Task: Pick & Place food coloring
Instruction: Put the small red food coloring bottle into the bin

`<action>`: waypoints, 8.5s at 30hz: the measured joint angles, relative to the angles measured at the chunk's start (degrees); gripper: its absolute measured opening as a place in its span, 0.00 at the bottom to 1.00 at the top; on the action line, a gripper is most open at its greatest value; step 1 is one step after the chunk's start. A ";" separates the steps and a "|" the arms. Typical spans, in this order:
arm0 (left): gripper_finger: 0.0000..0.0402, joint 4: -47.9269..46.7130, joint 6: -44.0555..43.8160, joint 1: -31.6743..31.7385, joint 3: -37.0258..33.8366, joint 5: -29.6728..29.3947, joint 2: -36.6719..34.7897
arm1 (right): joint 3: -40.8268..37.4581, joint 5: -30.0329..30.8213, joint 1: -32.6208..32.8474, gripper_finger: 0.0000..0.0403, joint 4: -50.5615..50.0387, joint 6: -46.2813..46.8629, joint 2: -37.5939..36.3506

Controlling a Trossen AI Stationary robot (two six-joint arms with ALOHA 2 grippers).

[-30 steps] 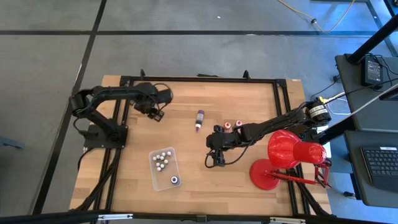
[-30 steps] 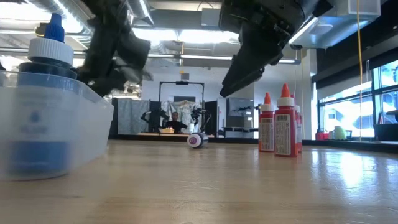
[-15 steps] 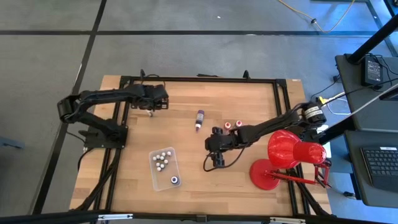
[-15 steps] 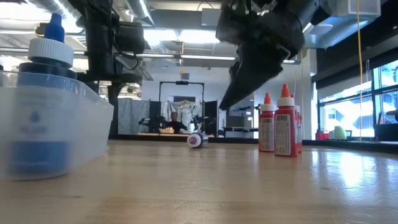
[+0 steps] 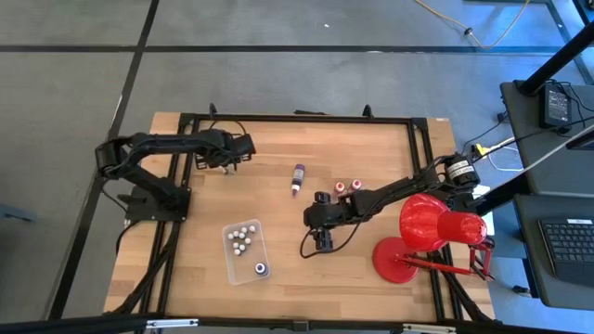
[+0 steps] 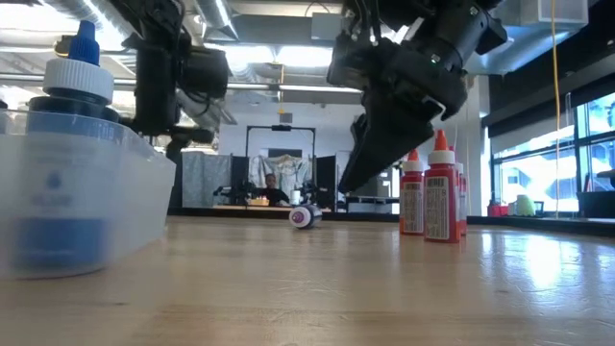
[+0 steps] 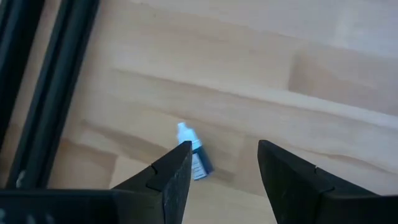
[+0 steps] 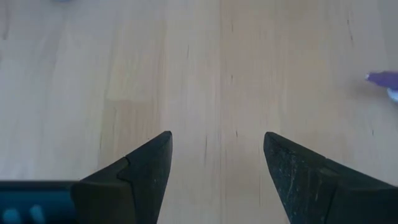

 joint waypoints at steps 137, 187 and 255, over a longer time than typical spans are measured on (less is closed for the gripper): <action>0.19 34.03 -6.86 -50.49 -24.03 -63.70 6.12 | -1.81 0.60 6.21 0.63 11.82 -6.02 -0.04; 0.20 71.60 -7.65 -56.54 -43.81 -62.45 22.25 | -1.84 0.58 2.38 0.63 13.00 -4.69 -0.04; 0.57 72.15 34.12 -48.95 -45.20 -46.52 -5.45 | -1.84 0.47 2.43 0.63 11.65 -4.54 -0.07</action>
